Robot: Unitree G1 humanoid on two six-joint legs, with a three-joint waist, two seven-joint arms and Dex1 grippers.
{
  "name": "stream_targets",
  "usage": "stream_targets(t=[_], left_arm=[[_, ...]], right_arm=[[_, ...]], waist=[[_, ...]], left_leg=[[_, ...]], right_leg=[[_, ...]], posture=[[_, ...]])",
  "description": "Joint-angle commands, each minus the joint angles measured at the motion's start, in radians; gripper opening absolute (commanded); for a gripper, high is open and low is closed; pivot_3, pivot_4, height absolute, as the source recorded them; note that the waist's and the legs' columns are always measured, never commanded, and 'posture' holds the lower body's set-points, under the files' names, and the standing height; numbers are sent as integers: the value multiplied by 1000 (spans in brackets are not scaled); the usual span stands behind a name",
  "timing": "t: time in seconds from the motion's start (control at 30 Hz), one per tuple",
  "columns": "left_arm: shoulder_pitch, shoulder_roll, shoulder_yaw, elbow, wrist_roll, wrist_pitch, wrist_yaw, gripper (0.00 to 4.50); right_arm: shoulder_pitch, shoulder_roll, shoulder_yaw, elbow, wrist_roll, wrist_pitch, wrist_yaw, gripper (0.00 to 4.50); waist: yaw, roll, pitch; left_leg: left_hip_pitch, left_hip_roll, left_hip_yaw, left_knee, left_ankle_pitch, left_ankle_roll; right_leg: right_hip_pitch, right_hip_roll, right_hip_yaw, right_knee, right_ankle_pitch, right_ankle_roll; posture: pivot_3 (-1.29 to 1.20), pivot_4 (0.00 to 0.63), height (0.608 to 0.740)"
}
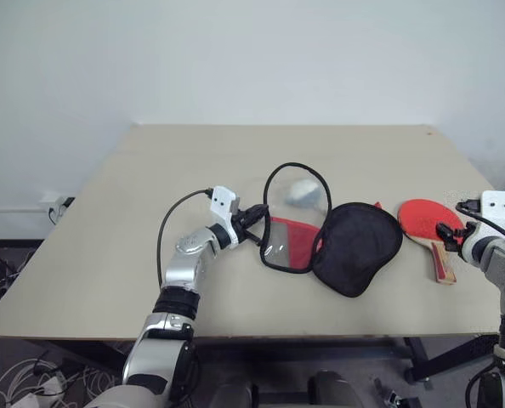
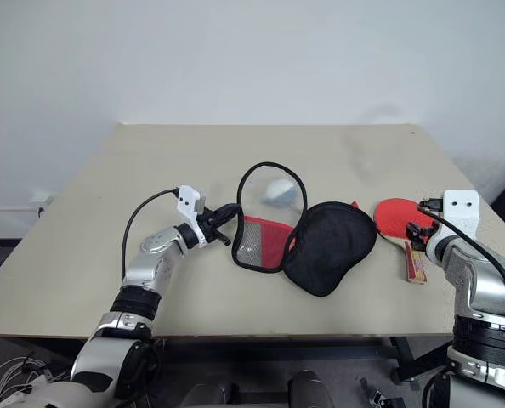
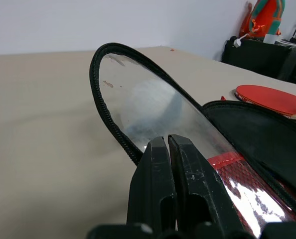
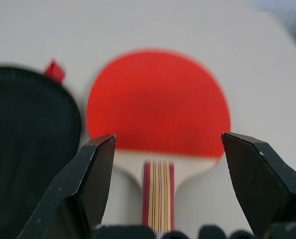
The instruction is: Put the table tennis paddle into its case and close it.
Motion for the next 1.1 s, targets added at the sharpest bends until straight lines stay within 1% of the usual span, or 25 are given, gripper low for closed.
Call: stream_targets(t=[0.03, 0.17, 0.53, 0.9, 1.1], left_arm=[[-23, -12, -2, -27, -12, -12, 2, 0], [-39, -26, -2, -6, -10, -21, 2, 0], [-51, -42, -2, 25, -8, -39, -2, 0], [-43, -44, -3, 21, -9, -39, -1, 0], [-47, -49, -6, 26, -7, -41, -3, 0]], right_arm=[[-11, -16, -51, -24, 26, 44, 8, 3672], [-8, 5, -86, 12, 41, 69, -2, 3672], [11, 10, -84, 50, 44, 67, 2, 3672], [34, 13, -18, 62, 53, 67, 20, 3672], [7, 0, 20, 154, 32, -2, 19, 3672]], waist=[[0, 0, 0], [0, 0, 0], [0, 0, 0], [0, 0, 0], [0, 0, 0]], left_leg=[[0, 0, 0, 0, 0, 0], [0, 0, 0, 0, 0, 0], [0, 0, 0, 0, 0, 0], [0, 0, 0, 0, 0, 0], [0, 0, 0, 0, 0, 0]], right_leg=[[0, 0, 0, 0, 0, 0], [0, 0, 0, 0, 0, 0], [0, 0, 0, 0, 0, 0], [0, 0, 0, 0, 0, 0], [0, 0, 0, 0, 0, 0]], posture=[[0, 0, 740], [0, 0, 740], [0, 0, 740], [0, 0, 740], [0, 0, 740]])
